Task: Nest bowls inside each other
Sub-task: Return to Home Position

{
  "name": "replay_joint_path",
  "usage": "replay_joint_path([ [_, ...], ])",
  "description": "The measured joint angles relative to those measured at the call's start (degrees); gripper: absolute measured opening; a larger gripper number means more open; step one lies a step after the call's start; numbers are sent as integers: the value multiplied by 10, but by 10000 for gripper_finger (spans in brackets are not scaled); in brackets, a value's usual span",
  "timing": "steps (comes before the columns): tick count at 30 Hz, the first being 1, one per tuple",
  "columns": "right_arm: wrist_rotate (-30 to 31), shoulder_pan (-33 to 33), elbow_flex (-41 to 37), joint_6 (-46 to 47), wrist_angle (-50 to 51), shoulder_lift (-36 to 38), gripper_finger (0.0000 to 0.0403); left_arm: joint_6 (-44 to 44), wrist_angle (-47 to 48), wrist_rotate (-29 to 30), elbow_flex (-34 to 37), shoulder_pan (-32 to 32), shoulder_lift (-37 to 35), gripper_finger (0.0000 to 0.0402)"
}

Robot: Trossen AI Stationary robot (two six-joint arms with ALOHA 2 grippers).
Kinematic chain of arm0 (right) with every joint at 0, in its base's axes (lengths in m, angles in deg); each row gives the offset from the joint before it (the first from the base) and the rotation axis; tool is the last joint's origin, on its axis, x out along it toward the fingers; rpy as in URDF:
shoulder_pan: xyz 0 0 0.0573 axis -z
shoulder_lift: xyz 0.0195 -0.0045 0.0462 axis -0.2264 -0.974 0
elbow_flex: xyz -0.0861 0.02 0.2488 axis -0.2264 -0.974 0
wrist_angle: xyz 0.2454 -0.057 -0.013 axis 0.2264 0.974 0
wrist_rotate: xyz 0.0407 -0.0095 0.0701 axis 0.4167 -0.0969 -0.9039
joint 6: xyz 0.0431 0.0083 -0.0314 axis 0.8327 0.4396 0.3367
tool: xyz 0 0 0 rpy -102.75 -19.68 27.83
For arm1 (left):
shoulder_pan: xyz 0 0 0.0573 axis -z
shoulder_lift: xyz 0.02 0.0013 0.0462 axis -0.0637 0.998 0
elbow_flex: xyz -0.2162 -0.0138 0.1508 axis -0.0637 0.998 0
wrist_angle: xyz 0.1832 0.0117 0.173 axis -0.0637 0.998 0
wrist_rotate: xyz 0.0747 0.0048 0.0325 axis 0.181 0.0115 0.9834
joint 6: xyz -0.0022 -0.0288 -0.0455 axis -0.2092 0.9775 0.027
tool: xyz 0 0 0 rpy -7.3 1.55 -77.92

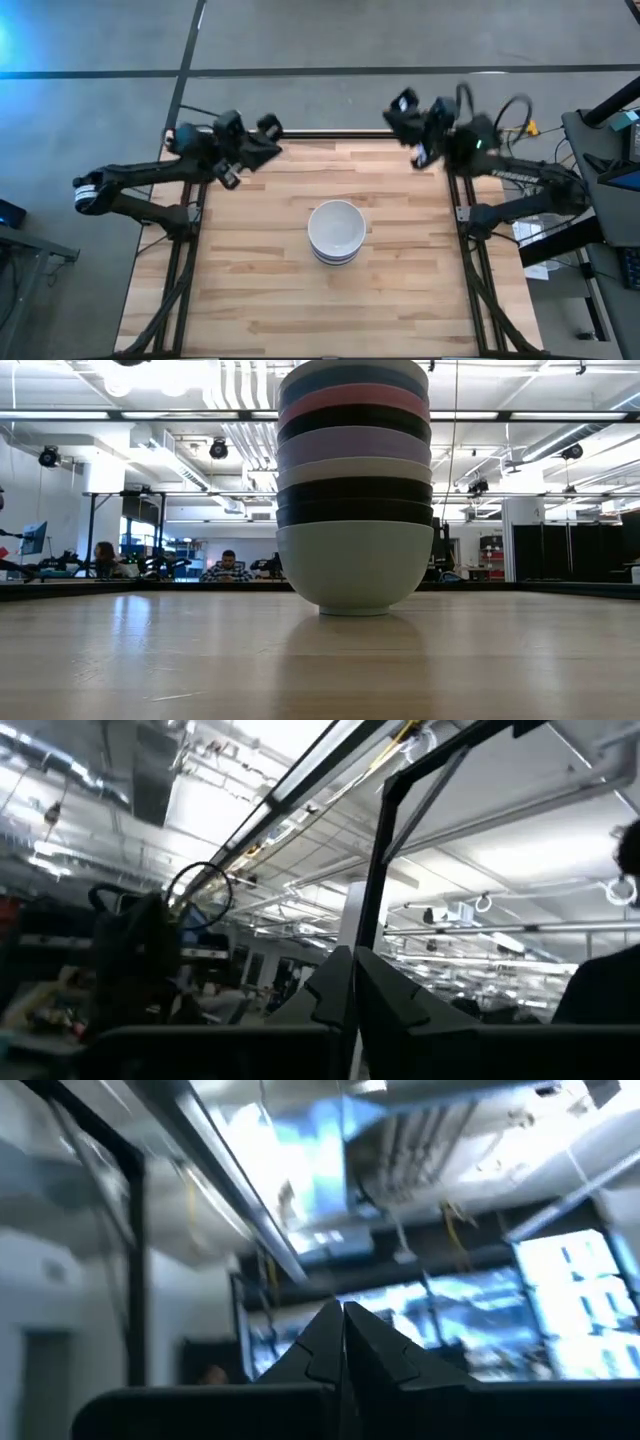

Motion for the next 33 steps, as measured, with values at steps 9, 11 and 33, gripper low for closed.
replay_joint_path([
  [9, -31, 133, 59, -43, 320, 164, 8, -56, 157, -14, 33, -91, -159, 0],
  [11, -1, 120, 26, -45, 343, 217, 8, -81, 206, 15, 53, -90, -209, 0],
  [33, 564, -303, -393, -33, 290, 626, 8, 82, 322, 178, 432, -82, -597, 0],
])
